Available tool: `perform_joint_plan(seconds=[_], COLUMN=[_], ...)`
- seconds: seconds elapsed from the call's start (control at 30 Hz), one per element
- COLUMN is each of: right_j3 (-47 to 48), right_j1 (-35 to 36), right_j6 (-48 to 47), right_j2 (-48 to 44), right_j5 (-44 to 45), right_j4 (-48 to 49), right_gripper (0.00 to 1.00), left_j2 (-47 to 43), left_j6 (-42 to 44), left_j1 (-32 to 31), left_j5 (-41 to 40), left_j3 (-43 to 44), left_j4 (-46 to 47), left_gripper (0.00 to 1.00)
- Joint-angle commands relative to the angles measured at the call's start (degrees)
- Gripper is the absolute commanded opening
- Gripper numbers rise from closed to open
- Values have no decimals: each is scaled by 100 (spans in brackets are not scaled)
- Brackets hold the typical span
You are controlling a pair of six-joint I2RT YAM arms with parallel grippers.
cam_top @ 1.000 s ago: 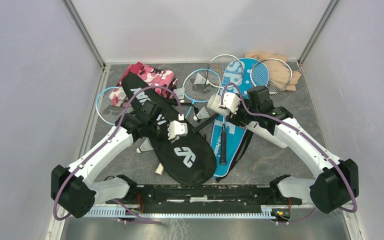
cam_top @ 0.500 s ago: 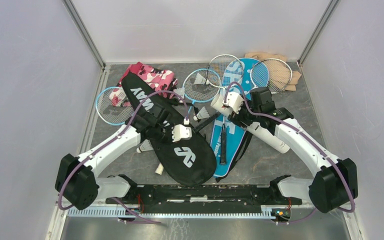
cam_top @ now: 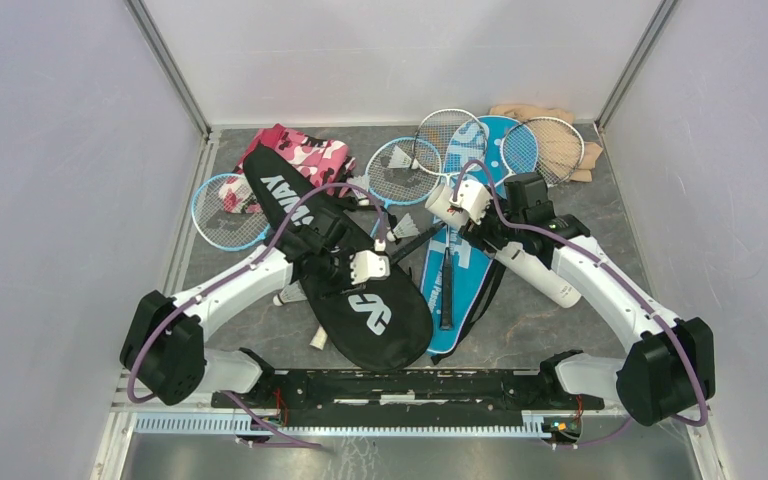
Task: Pack up the badminton gear
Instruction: Place the lid at the center of the board, then pick up the shuttlecock at the center of the board.
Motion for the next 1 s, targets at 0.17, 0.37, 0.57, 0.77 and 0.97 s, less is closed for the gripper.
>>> perform_joint_plan(seconds=[0.17,0.37,0.57,0.77,0.97], right_j3=[176,388,342,193,246], right_j1=[-101,-107,-124,-138,-128], right_j6=[280,304,268,173,-49], right_j2=[111,256,228,166,149], right_j5=[-7,-29,-68,-287,-738], right_j4=[310,269,354,352,158], right_gripper=[7,8,8,9,10], left_j2=[30,590,1812,3470,4798], left_j6=[164,-163,-557,-916,-986], left_j1=[-23,159,987,1890,2208], left_j5=[79,-76,559,1396,1695], left_j3=[835,1760,3501,5554,7100], left_j4=[-148,-52,-527,-1312,-1598], left_gripper=[56,58,58,62,65])
